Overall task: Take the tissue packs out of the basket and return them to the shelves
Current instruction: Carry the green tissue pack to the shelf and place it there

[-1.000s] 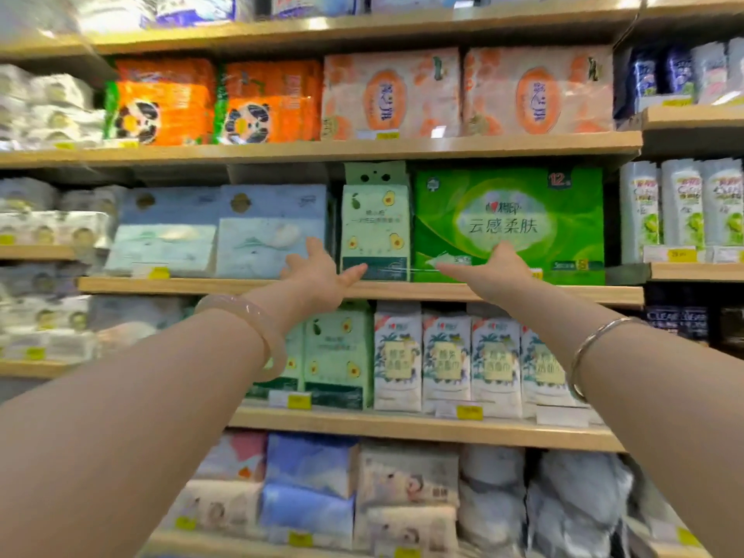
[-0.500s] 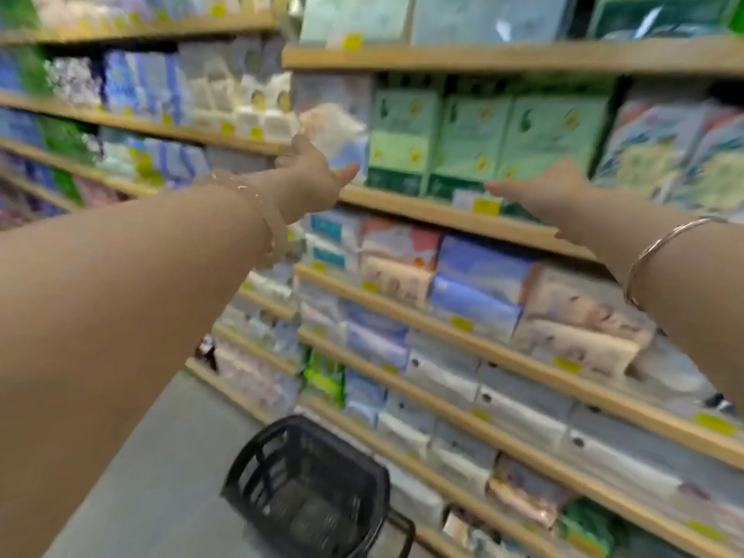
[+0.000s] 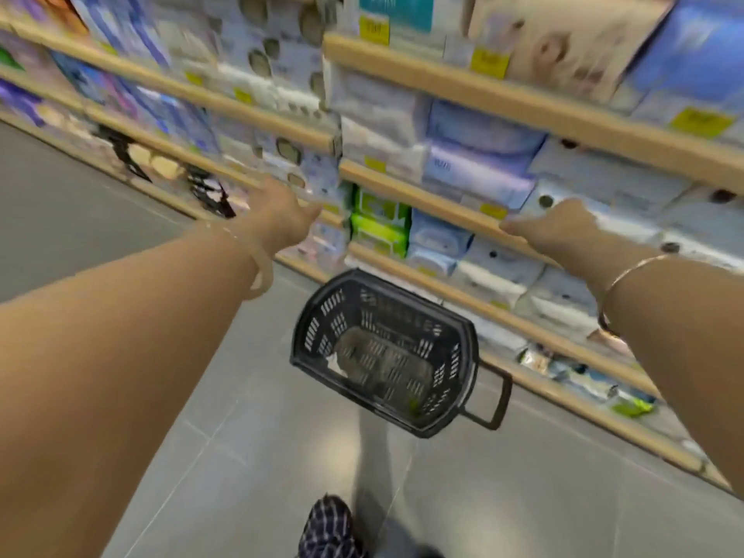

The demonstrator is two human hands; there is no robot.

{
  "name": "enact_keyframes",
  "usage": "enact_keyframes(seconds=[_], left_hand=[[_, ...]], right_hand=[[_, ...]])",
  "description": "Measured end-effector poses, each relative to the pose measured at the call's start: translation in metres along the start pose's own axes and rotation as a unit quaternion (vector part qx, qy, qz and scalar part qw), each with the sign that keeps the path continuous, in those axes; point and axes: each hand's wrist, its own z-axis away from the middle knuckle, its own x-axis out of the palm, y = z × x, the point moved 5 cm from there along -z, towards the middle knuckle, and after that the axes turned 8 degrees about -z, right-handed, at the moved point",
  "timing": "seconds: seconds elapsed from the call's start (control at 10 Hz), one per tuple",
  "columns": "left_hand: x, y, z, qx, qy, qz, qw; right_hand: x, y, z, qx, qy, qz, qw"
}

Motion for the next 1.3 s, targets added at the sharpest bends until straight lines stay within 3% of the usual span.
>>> enact_keyframes(seconds=[0.3,0.5,0.7,0.8,0.9,1.0,1.1,1.3], left_hand=[[0.194,-0.081,-0.151,-0.07,-0.127,-0.04,0.989],[0.271,-0.124,-0.212,-0.155,-0.128,-0.009,0.98],[0.358,-0.19,-0.262,-0.221,-0.159,-0.069,0.96],[0.387,-0.219,-0.273,-0.26,-0.163,-0.092,0.947],[0.408,-0.237,-0.276,-0.269,-0.161,-0.091,0.945],[0.422,-0.247,-0.281,-0.258,-0.151,-0.063,0.952],[0.424,-0.251,-0.285,-0.231,-0.099,-0.054,0.966],[0.404,-0.263,-0.274,-0.252,-0.08,-0.056,0.963]], right_hand=[[0.157,0.136,-0.122,0.182,-0.054,0.09,0.978],[0.219,0.205,-0.168,0.25,-0.088,0.158,0.951],[0.288,0.29,-0.2,0.323,-0.099,0.205,0.919],[0.313,0.31,-0.207,0.316,-0.104,0.226,0.916],[0.325,0.326,-0.211,0.311,-0.15,0.331,0.878],[0.332,0.343,-0.219,0.317,-0.116,0.323,0.884],[0.334,0.35,-0.22,0.348,-0.044,0.202,0.914],[0.33,0.331,-0.207,0.328,-0.018,0.236,0.915]])
